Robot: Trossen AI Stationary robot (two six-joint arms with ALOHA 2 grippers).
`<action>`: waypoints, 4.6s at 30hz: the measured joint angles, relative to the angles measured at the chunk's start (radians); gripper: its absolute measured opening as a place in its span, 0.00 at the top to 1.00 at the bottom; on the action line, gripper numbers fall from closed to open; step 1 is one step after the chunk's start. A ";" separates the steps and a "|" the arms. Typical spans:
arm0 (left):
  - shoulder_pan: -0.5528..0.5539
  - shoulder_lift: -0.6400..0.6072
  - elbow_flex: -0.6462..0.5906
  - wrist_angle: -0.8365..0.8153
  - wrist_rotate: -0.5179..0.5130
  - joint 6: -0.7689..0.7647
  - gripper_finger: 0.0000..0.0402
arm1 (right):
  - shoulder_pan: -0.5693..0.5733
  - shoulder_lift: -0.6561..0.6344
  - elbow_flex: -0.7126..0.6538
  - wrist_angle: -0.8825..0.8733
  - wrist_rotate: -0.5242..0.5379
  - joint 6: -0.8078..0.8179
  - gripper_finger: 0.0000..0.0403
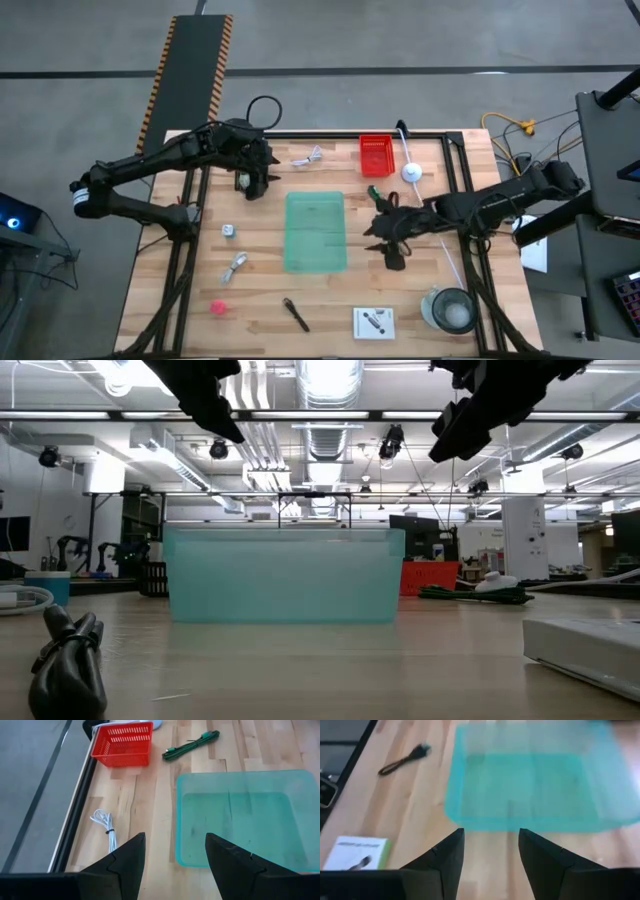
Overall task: Pick and place items into bin
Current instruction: Put the white card reader box into the black bin
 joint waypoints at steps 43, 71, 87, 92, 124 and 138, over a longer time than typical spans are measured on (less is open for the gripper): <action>0.000 0.036 0.000 0.000 -0.010 -0.007 0.53 | 0.317 0.453 0.176 -0.049 -0.233 0.436 0.62; 0.000 0.108 0.000 0.000 -0.013 -0.008 0.53 | 0.324 0.581 0.178 -0.026 -0.236 0.431 0.67; 0.000 0.108 0.000 0.000 -0.013 -0.008 0.53 | 0.324 0.583 0.176 -0.033 -0.208 0.371 0.92; 0.000 0.108 0.000 0.000 -0.013 -0.008 0.53 | 0.322 0.584 0.175 -0.034 -0.209 0.368 0.97; 0.000 0.108 -0.001 -0.017 -0.013 -0.029 0.53 | 0.331 0.330 0.168 -0.103 0.415 0.214 0.98; 0.000 0.108 -0.001 -0.016 -0.012 -0.035 0.53 | 0.331 0.324 0.167 -0.115 0.820 0.267 0.98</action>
